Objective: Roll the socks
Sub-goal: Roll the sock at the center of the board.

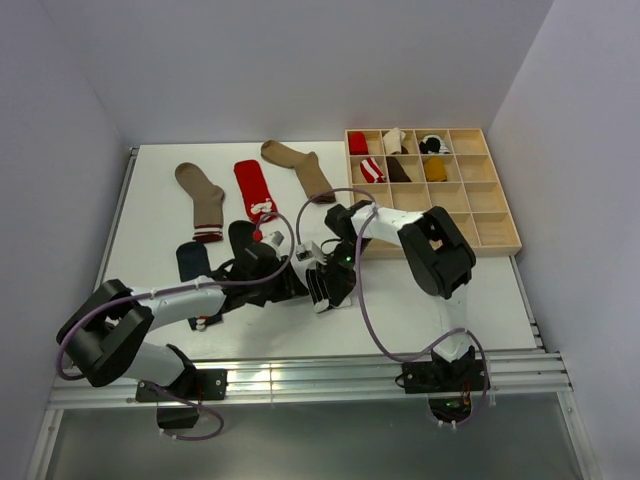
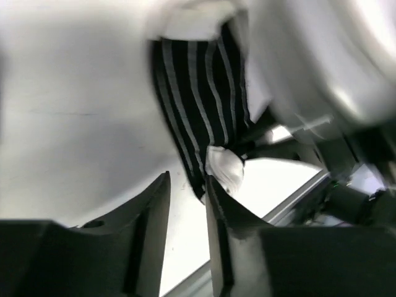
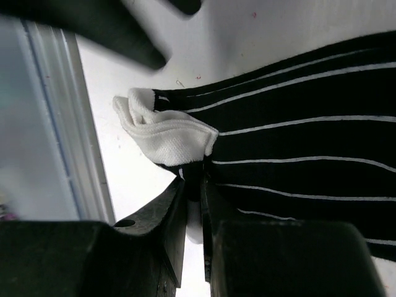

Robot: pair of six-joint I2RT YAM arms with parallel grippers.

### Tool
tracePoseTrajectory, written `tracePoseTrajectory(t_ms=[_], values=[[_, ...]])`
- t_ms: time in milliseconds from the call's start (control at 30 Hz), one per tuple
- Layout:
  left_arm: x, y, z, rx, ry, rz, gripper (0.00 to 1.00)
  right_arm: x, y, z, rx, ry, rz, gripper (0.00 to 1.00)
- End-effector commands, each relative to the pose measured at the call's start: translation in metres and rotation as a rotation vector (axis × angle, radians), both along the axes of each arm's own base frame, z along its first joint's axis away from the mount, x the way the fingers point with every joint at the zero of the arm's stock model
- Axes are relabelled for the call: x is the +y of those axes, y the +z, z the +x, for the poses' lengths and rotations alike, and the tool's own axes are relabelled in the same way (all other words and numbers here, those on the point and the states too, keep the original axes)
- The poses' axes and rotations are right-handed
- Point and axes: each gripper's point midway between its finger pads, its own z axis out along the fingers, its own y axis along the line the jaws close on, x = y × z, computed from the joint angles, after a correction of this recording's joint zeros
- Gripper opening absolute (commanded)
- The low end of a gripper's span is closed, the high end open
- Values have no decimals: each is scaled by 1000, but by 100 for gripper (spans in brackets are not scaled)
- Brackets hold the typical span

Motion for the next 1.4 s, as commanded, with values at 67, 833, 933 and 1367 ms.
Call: tracePoseTrajectory(t_ms=[67,833,933,1367], values=[[-25,31,13,-280,-36,38,39,-5,6,-7,137,-10,-38,18],[-67,12,-7,-560,-261,129,45,-2,6,4,274,-76,-59,18],[-65,4,-8,-550,-270,141,45,-3,4,5,285,-87,-70,18],[-59,-20,-14,-482,-248,147,41,-6,-3,7,289,-123,-106,18]])
